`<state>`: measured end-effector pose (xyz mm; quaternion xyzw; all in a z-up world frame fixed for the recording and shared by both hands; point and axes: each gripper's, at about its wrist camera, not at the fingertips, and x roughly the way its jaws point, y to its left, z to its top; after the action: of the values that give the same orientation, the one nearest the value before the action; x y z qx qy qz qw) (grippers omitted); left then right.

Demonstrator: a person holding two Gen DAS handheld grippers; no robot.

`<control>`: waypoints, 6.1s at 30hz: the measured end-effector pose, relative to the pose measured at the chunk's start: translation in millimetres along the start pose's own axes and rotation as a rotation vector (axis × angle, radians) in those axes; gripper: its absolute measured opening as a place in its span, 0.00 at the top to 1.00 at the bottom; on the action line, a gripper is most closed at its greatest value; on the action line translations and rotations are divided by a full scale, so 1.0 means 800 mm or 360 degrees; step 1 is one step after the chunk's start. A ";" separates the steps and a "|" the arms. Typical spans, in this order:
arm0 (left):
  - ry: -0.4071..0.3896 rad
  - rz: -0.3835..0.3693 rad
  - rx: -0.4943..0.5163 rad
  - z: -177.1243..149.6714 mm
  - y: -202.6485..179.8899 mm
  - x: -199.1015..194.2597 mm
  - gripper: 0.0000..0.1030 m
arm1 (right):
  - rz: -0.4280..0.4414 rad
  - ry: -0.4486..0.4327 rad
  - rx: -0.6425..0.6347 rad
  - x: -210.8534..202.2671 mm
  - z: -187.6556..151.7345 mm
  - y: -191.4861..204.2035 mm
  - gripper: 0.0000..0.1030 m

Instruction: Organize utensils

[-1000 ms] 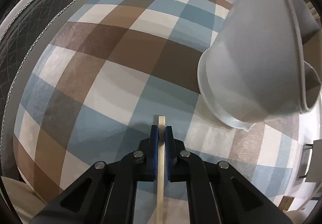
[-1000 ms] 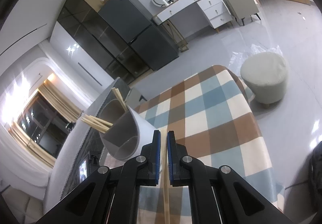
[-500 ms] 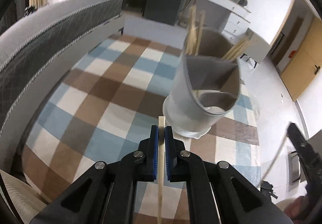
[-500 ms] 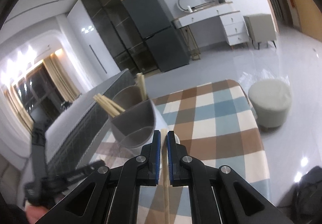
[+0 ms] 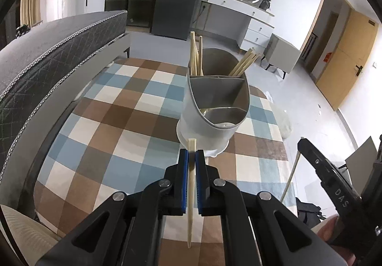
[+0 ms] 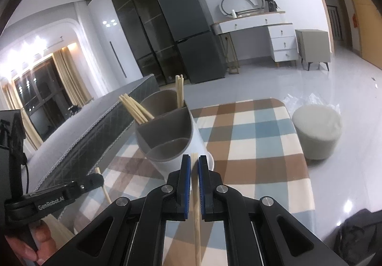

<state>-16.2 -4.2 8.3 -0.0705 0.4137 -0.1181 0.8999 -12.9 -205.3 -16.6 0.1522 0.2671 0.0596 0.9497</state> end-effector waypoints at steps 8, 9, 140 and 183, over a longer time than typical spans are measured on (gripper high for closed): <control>0.0010 -0.0046 0.0067 0.000 -0.002 -0.012 0.99 | 0.0005 -0.0063 -0.0040 -0.013 -0.001 0.012 0.95; 0.0010 -0.0052 0.0075 0.000 -0.002 -0.013 0.99 | 0.0010 -0.0068 -0.0048 -0.014 -0.001 0.014 0.95; -0.0417 0.0065 0.0074 0.098 -0.012 -0.072 0.14 | 0.0115 -0.0371 -0.0326 -0.064 0.096 0.047 0.28; -0.0485 0.0248 0.0177 -0.024 0.017 -0.055 0.08 | 0.0023 -0.0368 -0.0367 -0.093 -0.011 0.055 0.07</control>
<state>-56.2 20.4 24.9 -0.0054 0.2696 -0.0587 0.9612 -82.2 -175.8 26.7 0.0501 0.1465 0.0789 0.9848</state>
